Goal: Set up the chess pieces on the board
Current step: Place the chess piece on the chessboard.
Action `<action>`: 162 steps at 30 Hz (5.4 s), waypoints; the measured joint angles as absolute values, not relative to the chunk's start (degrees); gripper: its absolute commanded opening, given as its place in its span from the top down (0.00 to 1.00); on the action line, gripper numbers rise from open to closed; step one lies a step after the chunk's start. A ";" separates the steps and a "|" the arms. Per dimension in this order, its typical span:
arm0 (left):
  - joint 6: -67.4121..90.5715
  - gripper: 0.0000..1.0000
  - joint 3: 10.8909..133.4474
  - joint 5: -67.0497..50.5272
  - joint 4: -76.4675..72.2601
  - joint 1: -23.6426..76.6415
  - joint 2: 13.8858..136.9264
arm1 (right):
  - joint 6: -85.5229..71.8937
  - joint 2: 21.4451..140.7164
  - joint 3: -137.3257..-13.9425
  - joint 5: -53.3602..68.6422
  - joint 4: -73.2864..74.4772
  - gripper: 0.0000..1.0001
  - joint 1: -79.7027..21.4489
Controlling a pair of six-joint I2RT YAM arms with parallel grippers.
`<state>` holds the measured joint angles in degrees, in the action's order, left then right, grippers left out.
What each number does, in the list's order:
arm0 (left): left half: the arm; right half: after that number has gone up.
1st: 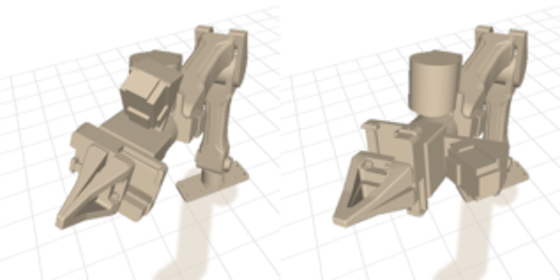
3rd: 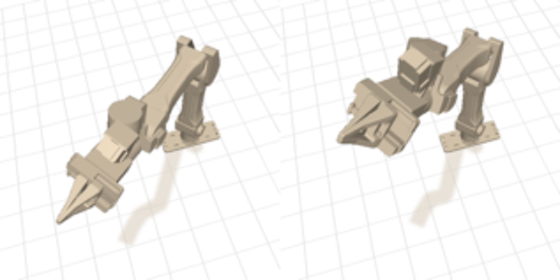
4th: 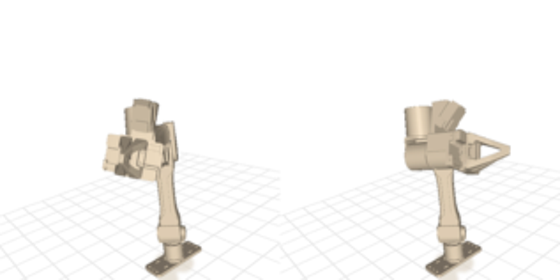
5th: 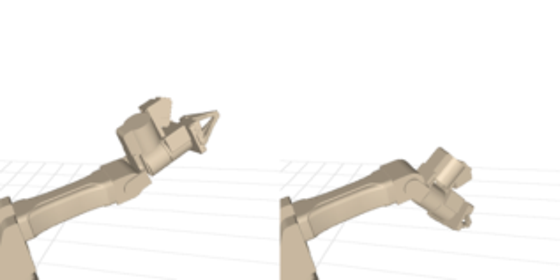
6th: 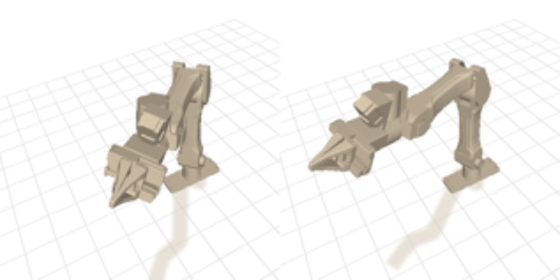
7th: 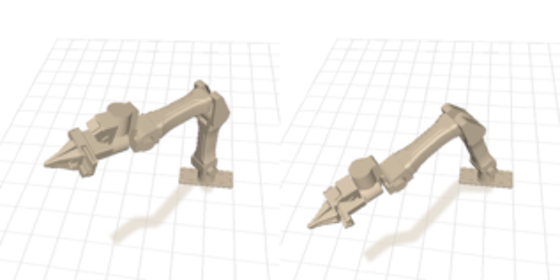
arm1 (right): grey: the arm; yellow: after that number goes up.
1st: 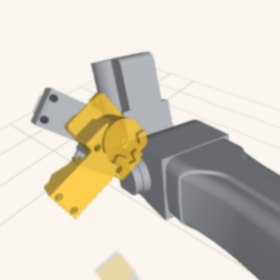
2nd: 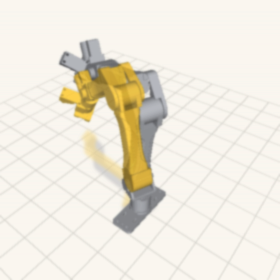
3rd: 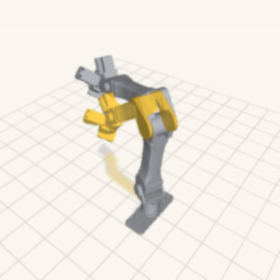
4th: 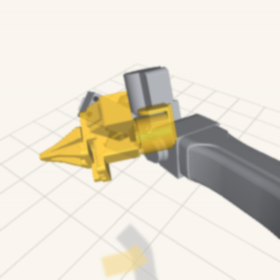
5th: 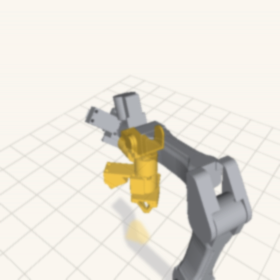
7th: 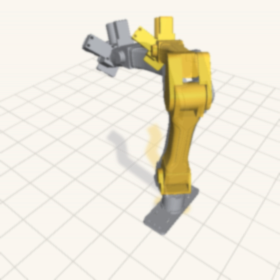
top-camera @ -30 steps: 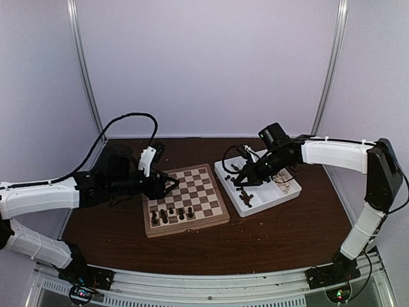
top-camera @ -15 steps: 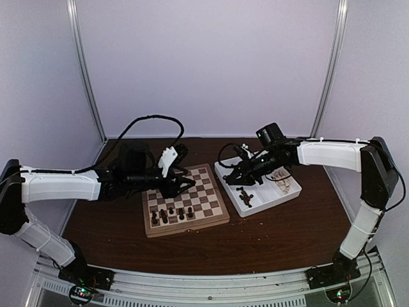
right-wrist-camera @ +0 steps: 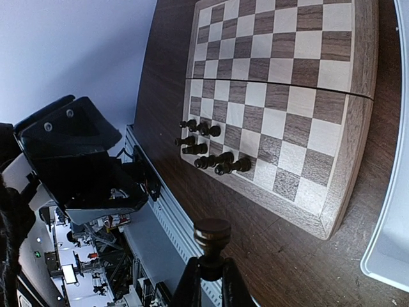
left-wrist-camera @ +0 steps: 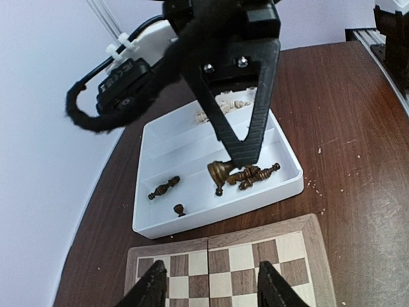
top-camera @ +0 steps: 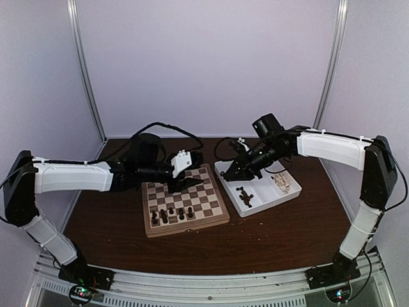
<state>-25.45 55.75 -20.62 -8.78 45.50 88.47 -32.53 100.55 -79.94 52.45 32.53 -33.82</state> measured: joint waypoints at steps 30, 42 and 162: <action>-47.62 0.60 56.16 -22.02 -26.46 47.64 94.74 | -50.57 99.53 -76.82 61.34 14.92 0.92 -35.73; -49.78 0.70 56.16 -21.15 -27.94 47.75 96.27 | -55.29 99.53 -75.05 61.95 9.72 0.92 -36.32; 10.85 0.84 67.24 -24.29 -8.12 48.01 93.56 | -22.48 91.53 -86.30 21.74 28.73 1.00 -47.24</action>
